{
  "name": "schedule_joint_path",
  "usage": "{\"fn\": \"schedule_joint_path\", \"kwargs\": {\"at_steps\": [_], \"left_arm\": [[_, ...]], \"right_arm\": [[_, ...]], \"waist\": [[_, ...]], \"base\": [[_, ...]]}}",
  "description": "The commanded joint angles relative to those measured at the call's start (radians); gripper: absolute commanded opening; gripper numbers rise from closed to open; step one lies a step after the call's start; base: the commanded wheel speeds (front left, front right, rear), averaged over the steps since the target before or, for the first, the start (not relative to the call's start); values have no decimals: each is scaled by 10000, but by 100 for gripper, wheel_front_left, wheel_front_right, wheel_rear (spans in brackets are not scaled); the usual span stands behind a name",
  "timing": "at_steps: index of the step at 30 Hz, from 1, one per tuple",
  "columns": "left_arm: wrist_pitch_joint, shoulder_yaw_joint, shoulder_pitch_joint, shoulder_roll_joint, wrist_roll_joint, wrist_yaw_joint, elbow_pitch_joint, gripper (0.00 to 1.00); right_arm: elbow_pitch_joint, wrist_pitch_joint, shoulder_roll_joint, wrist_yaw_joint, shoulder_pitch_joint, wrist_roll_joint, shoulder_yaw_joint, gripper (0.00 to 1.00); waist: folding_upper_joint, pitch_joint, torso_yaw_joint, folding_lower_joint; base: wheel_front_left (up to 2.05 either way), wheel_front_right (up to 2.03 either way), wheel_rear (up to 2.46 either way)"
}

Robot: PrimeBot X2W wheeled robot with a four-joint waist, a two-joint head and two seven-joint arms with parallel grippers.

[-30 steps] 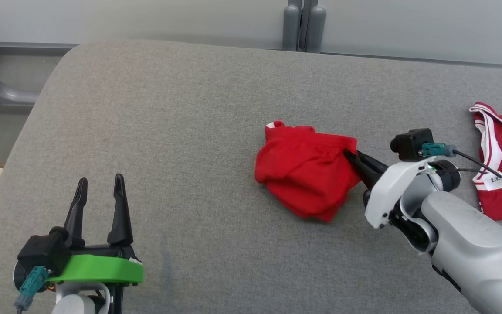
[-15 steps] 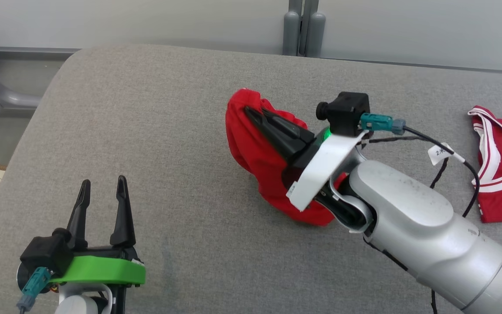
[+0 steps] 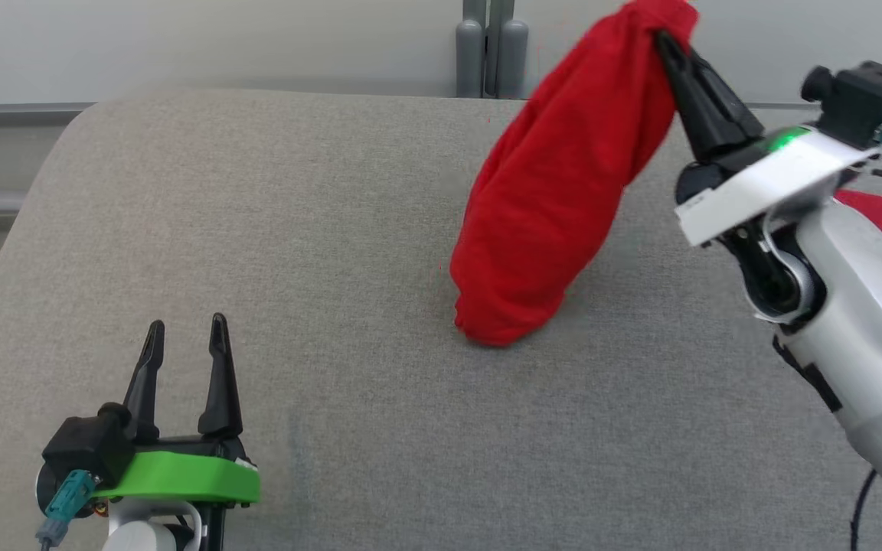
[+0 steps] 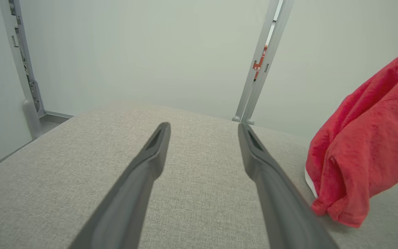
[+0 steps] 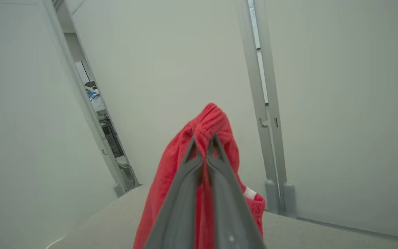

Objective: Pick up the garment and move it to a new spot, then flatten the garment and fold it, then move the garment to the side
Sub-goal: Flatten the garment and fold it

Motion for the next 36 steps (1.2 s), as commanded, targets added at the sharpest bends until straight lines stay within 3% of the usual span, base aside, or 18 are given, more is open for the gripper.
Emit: {"fn": "schedule_joint_path", "kwargs": {"at_steps": [1,8,13,15,16,22,28,36], "left_arm": [[2,-47,-17,7,34,-23,-8,100],[2,-251,-337,16,32,-59,33,100],[2,-465,-549,82,23,-64,252,100],[2,-572,-614,137,-9,-72,339,100],[2,-617,-637,146,-32,-75,374,100],[2,-714,-658,238,-81,-83,529,100],[19,-969,-590,353,22,-87,588,100],[379,-1748,-822,506,-241,-87,686,100]], "right_arm": [[204,74,-162,-1,383,-144,-332,0],[1595,420,-499,-1,2268,-409,-2036,0],[2467,523,-191,-1,3154,-607,-2577,0],[2822,636,-108,-1,3355,-792,-2624,55],[2956,703,-61,-1,3425,-873,-2610,100],[2954,290,127,-1,3528,-1526,-2850,100],[1234,-95,382,-2,3961,-2425,-3344,100],[-1017,-145,1200,-2,5125,-3165,-3618,100]], "waist": [[-1,100,-192,0],[-1,561,-376,0],[-1,762,-476,0],[-1,753,-560,0],[-1,736,-596,0],[-1,464,-931,0],[-1,230,-1227,0],[-1,163,-1636,0]], "base": [[0,0,0],[0,0,0],[0,0,0],[0,0,0],[0,0,0],[0,0,0],[0,0,0],[0,0,0]]}}
